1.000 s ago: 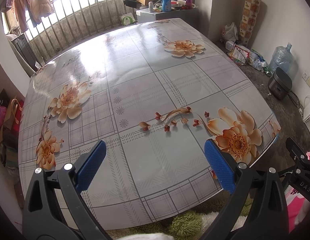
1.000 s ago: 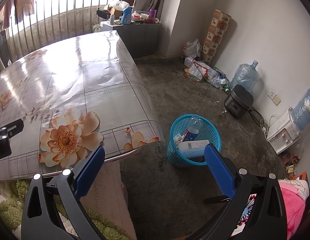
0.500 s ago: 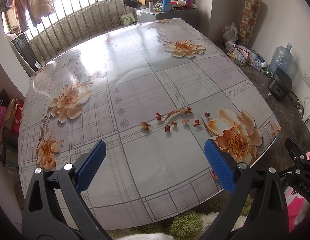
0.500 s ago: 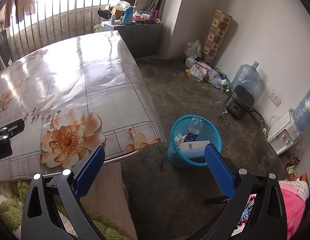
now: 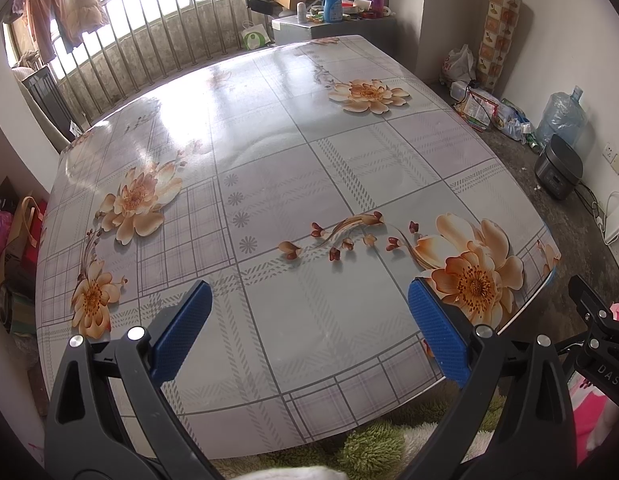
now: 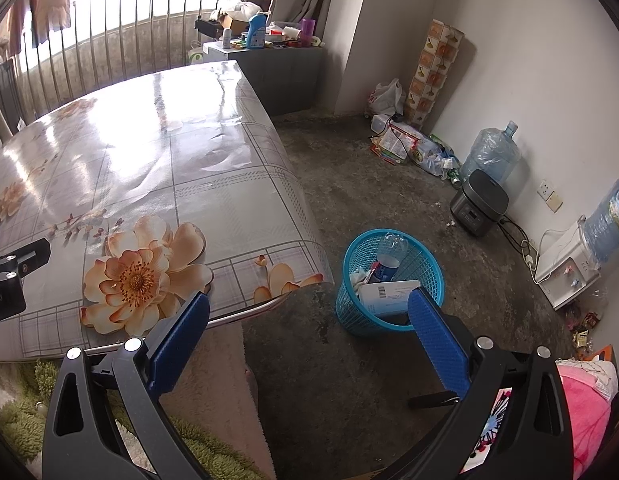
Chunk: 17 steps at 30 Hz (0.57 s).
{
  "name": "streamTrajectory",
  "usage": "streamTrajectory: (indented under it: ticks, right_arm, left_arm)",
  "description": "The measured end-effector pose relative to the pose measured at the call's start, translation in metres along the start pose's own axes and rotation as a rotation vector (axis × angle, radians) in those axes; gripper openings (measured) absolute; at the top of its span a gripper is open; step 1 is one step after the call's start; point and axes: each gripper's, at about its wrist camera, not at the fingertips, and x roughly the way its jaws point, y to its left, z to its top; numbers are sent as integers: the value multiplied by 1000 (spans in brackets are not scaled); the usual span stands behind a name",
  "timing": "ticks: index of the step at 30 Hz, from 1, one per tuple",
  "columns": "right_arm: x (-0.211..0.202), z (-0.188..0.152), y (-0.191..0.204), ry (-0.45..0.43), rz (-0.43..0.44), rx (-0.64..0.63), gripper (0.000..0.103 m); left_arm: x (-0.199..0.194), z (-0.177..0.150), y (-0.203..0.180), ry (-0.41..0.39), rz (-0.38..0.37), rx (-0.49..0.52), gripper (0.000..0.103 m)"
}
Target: Collect trash
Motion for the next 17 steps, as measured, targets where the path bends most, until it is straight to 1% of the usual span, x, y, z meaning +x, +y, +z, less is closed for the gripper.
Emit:
streamTrajectory:
  ticks: [11,17]
  right_arm:
    - [1,0,1,1,2,2,97]
    - [2,1,2,1,-1,5,97]
  left_arm:
    - [1,-1,1,4,-3,2,94]
    - [4,-1,6,12,-16,2,94]
